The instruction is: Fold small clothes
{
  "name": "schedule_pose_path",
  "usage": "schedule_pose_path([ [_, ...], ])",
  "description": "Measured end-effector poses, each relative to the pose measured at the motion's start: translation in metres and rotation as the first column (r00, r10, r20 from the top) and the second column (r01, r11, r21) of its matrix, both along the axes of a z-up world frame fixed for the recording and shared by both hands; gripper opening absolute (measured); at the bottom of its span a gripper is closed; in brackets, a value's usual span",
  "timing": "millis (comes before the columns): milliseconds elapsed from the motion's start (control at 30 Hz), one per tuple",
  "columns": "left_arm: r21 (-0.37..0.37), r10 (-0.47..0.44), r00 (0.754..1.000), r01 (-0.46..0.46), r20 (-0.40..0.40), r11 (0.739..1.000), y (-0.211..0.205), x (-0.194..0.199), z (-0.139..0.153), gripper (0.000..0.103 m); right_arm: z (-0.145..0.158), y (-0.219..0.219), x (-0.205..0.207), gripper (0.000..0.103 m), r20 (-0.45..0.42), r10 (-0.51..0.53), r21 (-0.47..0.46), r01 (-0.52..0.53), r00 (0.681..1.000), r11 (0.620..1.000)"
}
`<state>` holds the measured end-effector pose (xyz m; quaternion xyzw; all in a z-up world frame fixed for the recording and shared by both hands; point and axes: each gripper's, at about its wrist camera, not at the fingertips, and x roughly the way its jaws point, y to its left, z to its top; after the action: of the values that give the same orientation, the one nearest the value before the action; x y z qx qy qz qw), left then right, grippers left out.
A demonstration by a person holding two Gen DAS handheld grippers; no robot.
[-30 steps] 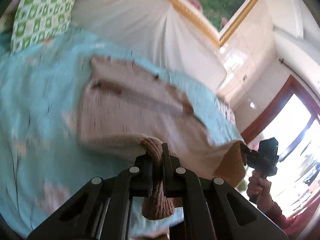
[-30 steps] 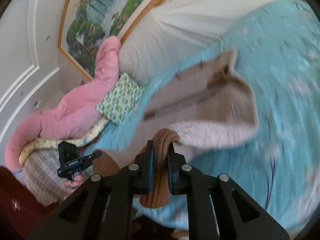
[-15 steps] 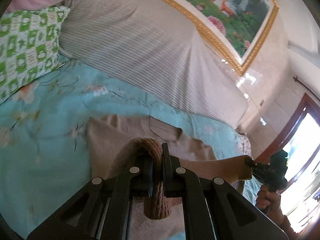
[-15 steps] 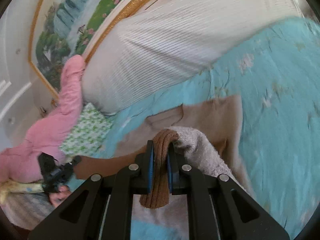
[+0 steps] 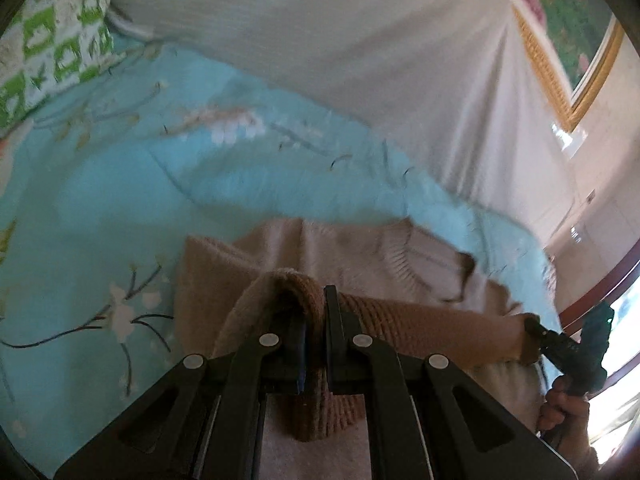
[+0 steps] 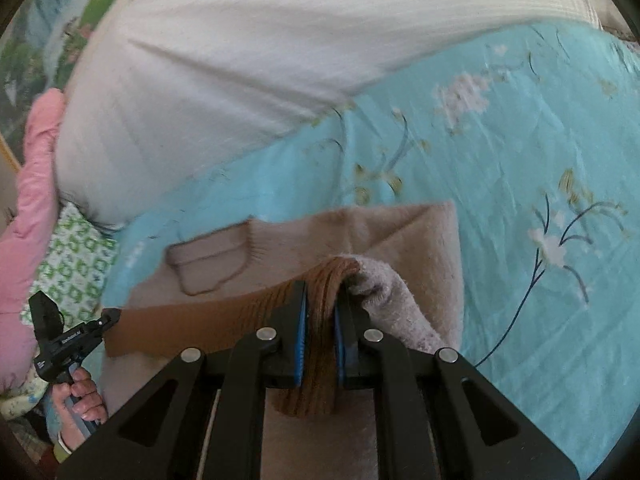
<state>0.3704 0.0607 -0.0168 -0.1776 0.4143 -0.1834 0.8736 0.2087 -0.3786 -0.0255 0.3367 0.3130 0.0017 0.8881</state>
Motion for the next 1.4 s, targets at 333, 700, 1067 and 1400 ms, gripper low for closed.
schedule_pose_path([
  [333,-0.034,-0.108,0.994,0.108,0.015,0.994,0.01,-0.056,0.017,0.048,0.021,-0.005,-0.041,0.04,0.097,-0.056,0.039,0.052,0.994,0.998],
  [700,0.109,-0.297,0.954,0.3,-0.046,0.948,-0.064,-0.066,0.004,0.054,0.023,0.103,0.0,0.04,-0.085,0.377,-0.292,-0.385,0.922,0.876],
  [1067,0.002,0.066,0.997,-0.066,-0.032,0.998,0.016,-0.006,0.015,0.052,0.018,-0.024,-0.008,0.045,-0.028,-0.189,-0.121,0.185,0.982,0.975],
  [1400,-0.077,0.025,0.999,-0.028,-0.035,0.997,0.023,-0.139,0.026,0.052,0.027,0.039,-0.101,0.046,0.042,-0.047,-0.068,0.05,0.998,0.996],
])
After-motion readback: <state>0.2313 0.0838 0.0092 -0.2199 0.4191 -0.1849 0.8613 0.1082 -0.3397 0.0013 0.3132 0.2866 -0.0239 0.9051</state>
